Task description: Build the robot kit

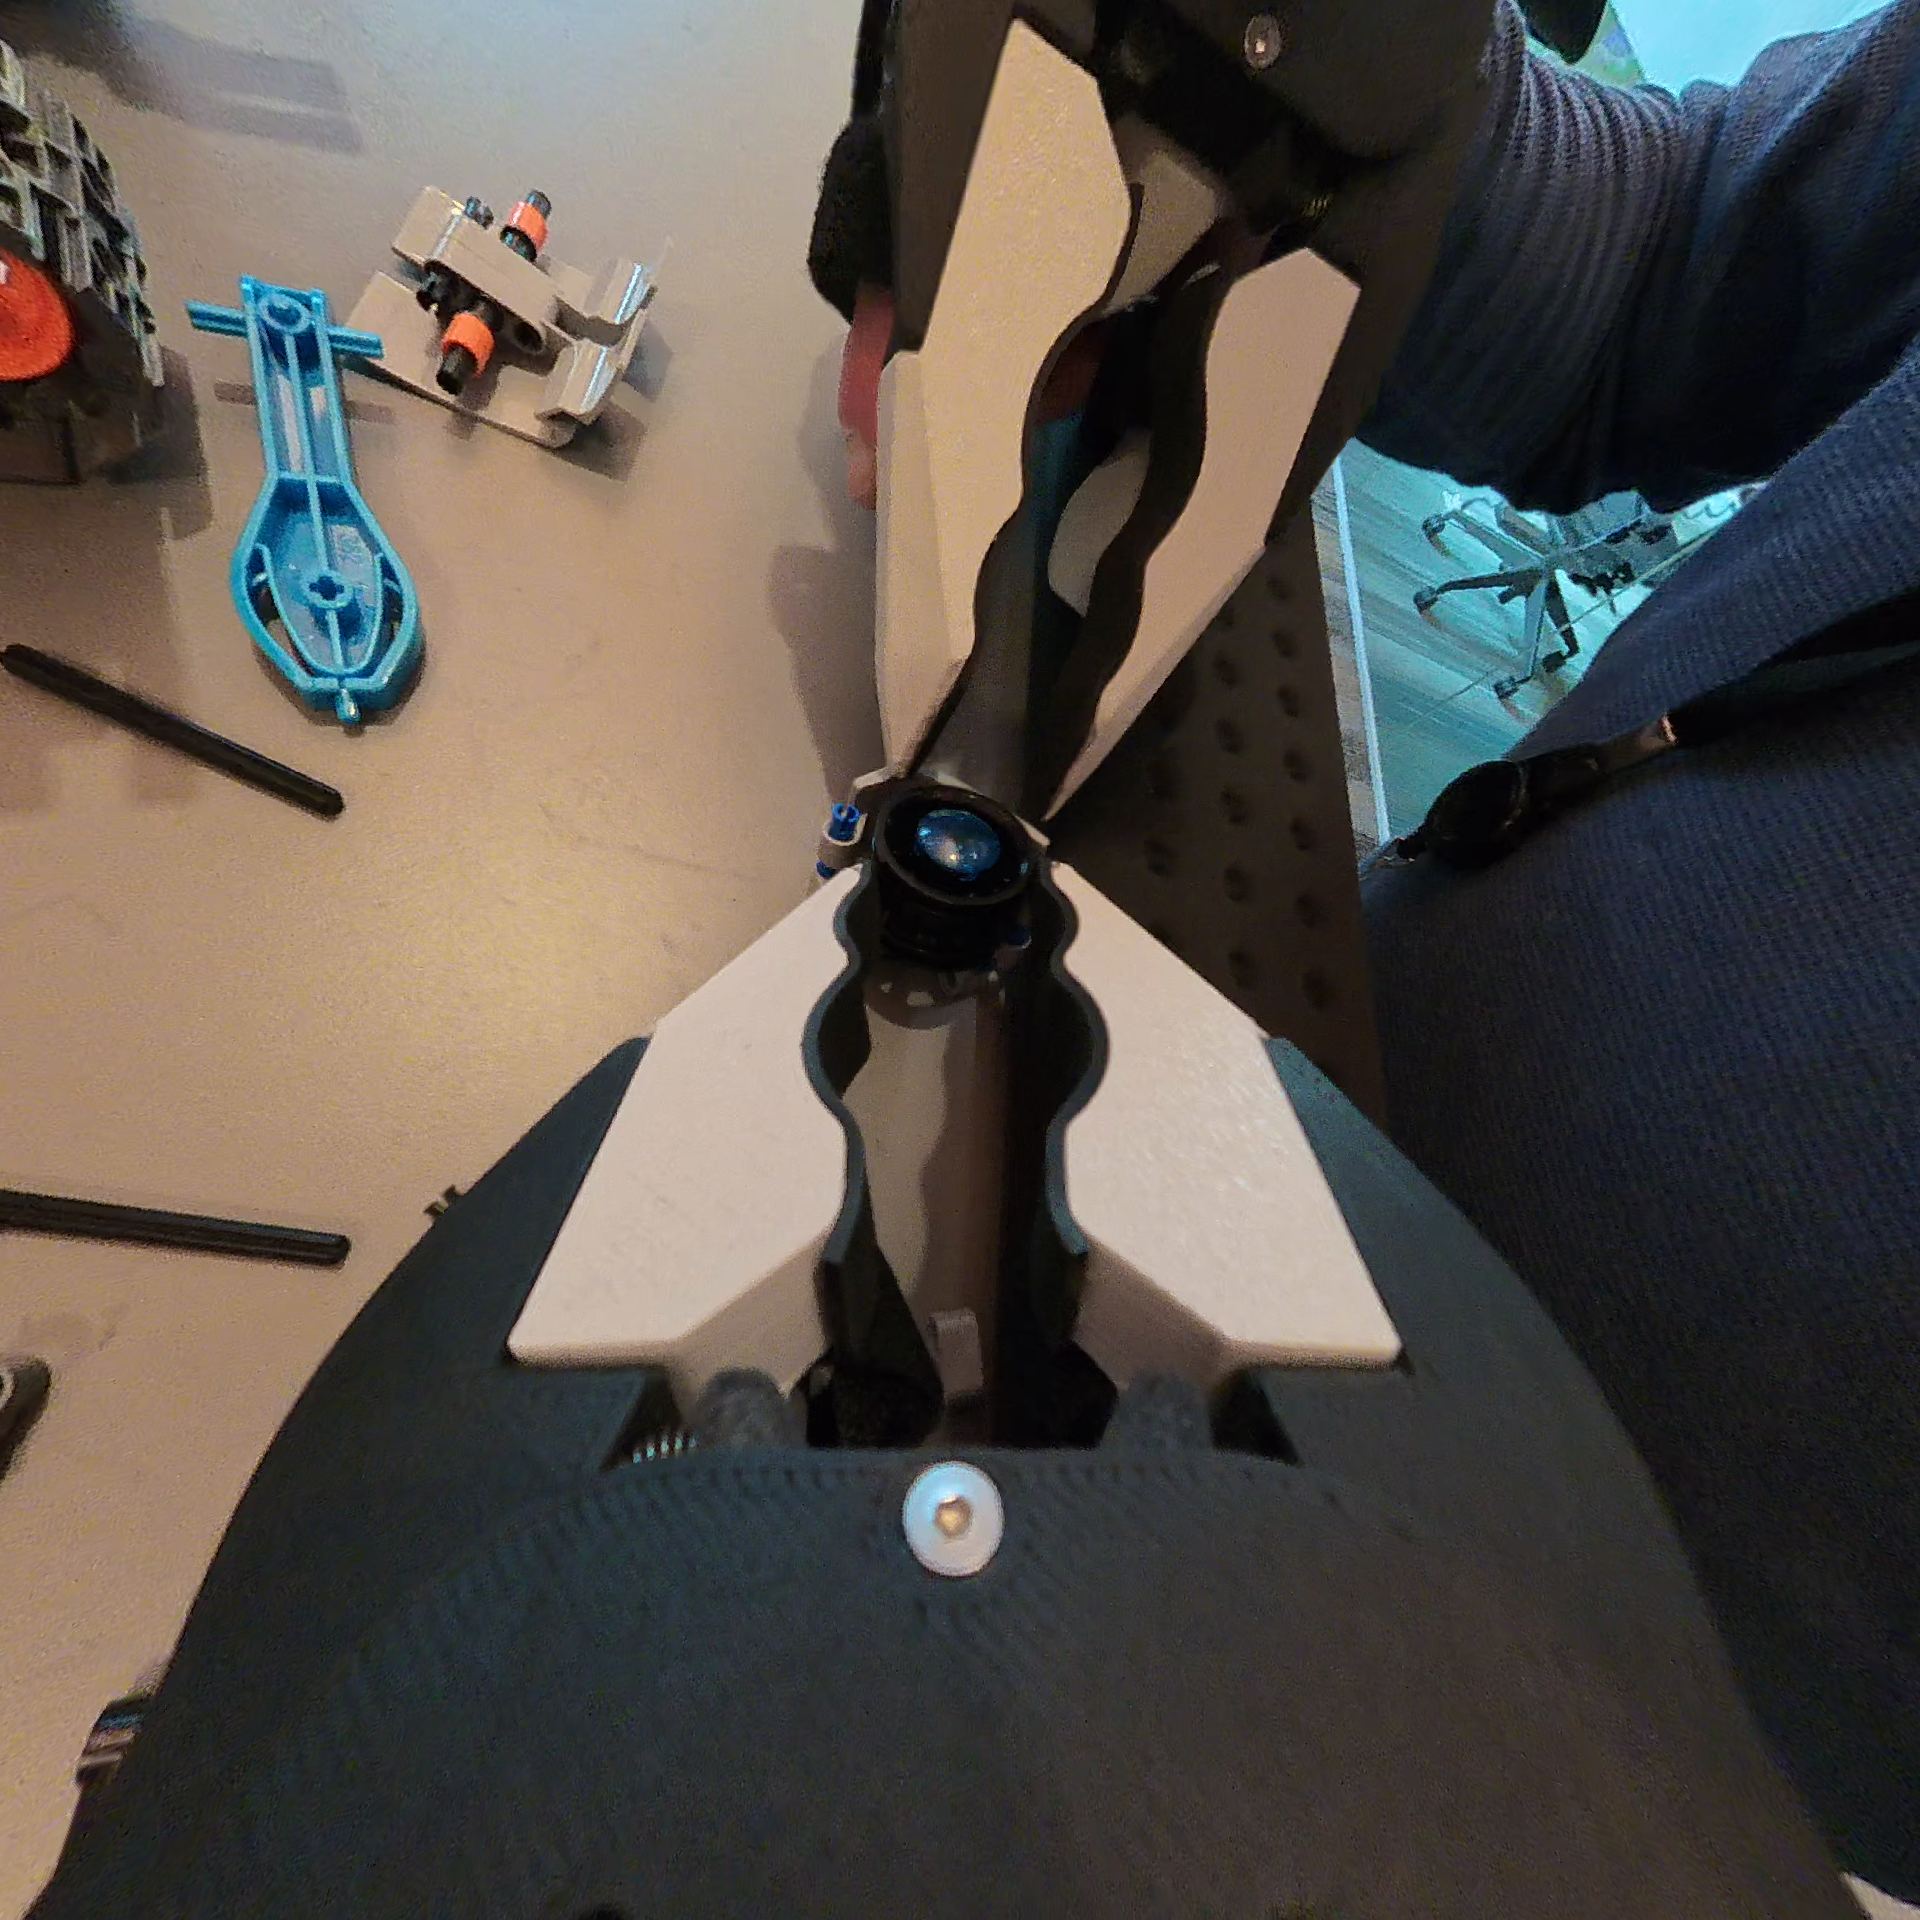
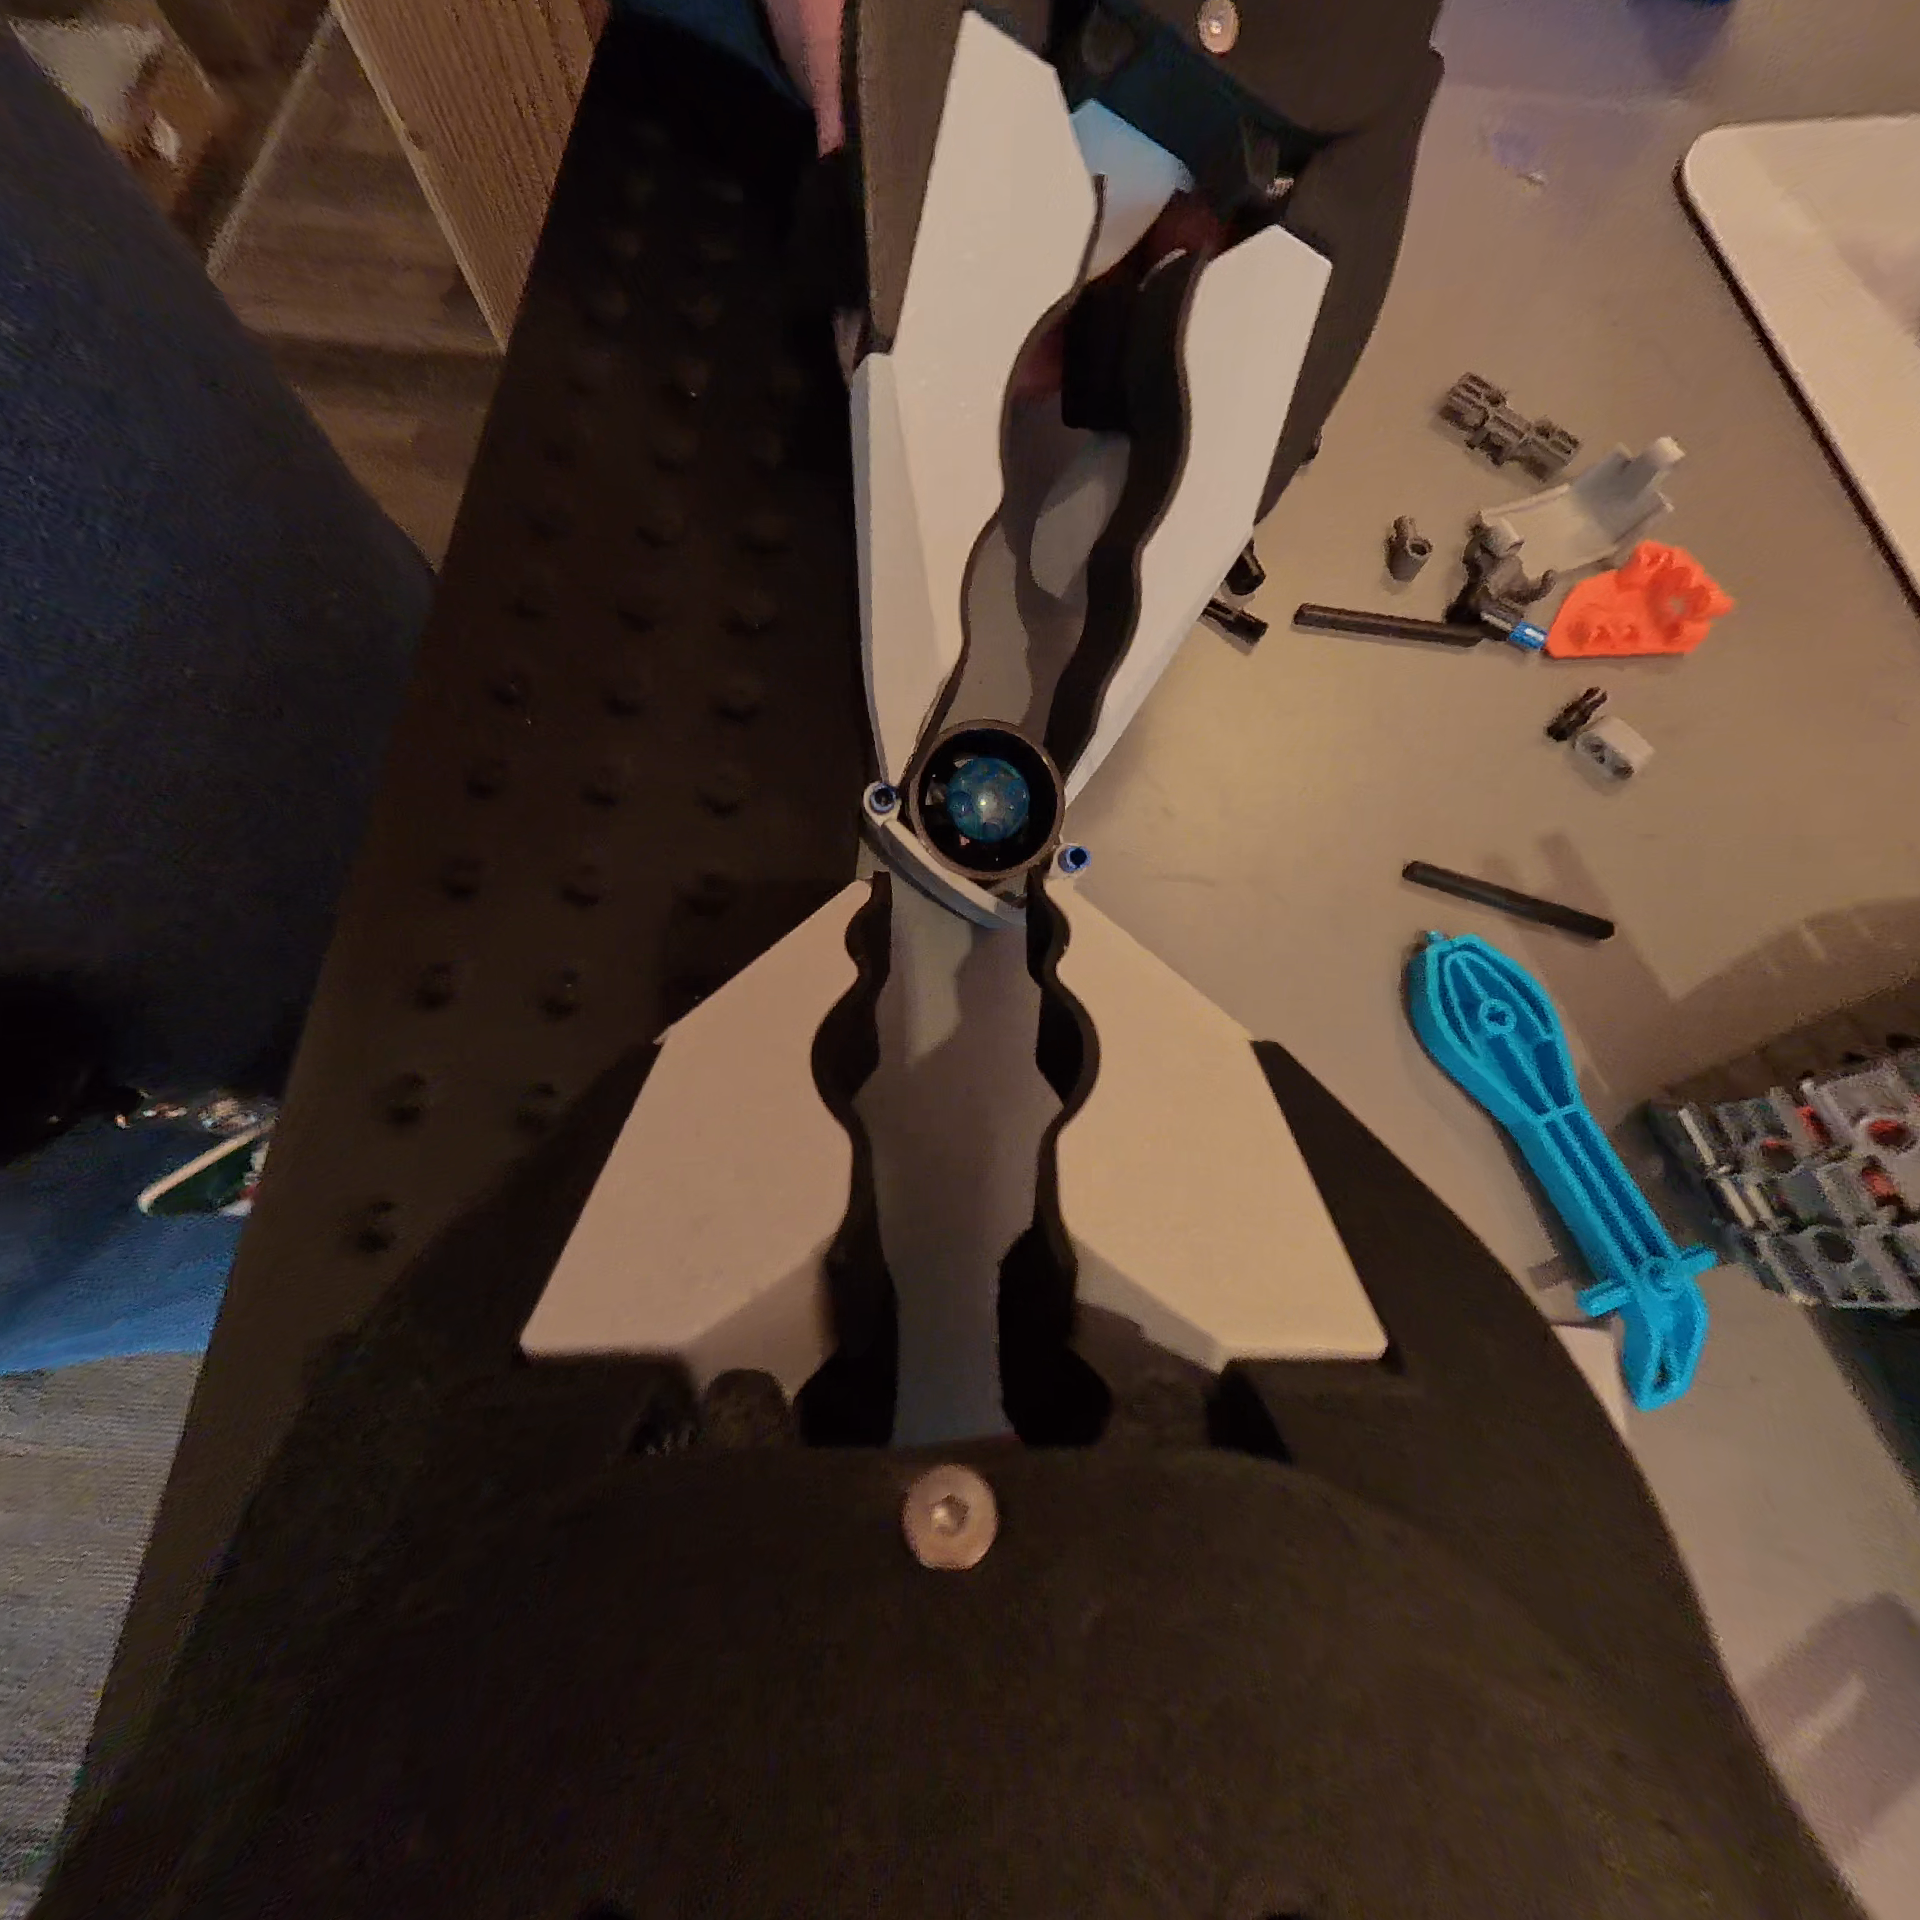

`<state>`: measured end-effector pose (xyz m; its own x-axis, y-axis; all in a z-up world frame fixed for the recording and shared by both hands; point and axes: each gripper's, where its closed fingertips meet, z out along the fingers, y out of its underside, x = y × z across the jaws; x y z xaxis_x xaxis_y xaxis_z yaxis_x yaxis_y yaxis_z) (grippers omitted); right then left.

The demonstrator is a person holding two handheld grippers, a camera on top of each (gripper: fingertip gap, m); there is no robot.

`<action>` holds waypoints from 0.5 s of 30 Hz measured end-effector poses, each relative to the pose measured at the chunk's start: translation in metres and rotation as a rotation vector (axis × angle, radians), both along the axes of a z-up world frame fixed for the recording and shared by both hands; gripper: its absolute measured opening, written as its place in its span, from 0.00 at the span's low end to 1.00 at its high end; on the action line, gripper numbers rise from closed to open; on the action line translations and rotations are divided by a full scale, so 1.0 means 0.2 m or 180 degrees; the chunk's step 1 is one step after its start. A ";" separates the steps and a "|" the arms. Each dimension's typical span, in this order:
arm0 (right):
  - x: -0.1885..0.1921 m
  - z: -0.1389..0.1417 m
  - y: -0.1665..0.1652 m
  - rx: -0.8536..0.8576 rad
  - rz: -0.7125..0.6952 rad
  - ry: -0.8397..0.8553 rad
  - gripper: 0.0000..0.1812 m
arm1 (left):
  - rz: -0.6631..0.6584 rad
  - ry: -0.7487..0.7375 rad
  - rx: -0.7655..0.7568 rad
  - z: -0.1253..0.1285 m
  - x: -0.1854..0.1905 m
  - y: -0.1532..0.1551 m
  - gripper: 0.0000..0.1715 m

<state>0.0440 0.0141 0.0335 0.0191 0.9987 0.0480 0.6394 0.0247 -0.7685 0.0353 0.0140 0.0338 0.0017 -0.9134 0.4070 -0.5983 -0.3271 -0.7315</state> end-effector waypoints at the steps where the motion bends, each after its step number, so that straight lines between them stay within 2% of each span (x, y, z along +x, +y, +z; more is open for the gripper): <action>1: 0.00 0.00 0.00 0.0065 0.0039 -0.0040 0.13 | -0.0018 0.0000 -0.0018 0.00 -0.01 0.00 0.16; 8: -0.02 -0.03 -0.01 0.0332 0.0385 -0.0286 0.06 | -0.0088 -0.0032 -0.0034 0.00 -0.02 -0.01 0.16; 15: -0.02 -0.04 0.01 0.1195 0.0989 -0.0588 0.02 | -0.0104 -0.0089 -0.0108 0.00 -0.03 -0.01 0.16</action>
